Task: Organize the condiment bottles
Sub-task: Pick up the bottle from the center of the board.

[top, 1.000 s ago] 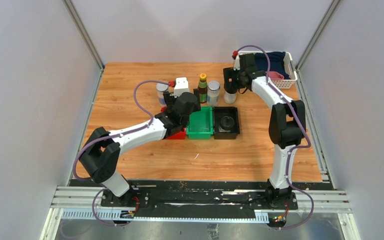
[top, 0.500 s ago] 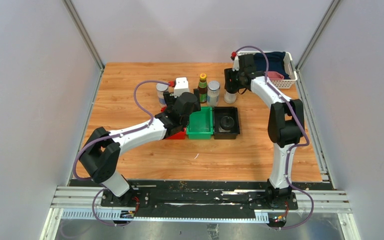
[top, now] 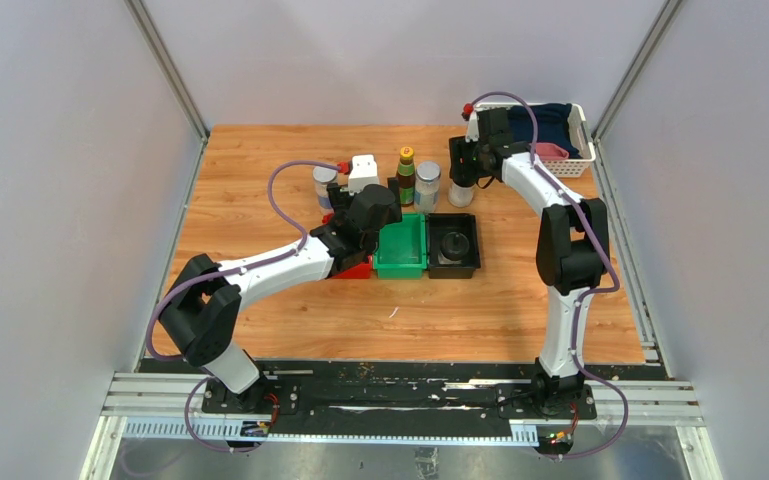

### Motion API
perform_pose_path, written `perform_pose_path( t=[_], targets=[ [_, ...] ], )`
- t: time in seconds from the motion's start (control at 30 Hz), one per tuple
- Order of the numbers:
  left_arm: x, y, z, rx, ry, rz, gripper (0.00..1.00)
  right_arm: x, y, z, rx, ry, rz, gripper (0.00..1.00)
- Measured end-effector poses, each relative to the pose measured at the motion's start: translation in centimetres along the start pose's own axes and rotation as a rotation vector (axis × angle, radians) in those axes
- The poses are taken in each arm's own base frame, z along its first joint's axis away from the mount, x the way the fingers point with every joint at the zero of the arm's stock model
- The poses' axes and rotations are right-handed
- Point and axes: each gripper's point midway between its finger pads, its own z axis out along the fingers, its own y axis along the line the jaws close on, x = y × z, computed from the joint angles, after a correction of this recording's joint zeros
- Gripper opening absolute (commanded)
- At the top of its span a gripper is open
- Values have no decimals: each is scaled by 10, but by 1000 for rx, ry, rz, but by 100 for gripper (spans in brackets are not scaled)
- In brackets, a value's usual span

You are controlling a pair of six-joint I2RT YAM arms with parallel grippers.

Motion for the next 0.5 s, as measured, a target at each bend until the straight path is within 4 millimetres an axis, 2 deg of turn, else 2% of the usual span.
perform_pose_path(
  t=[0.5],
  targets=[
    [3,2,-1,-2,4,-6,100,2,5,-5,18,14,-19,0]
  ],
)
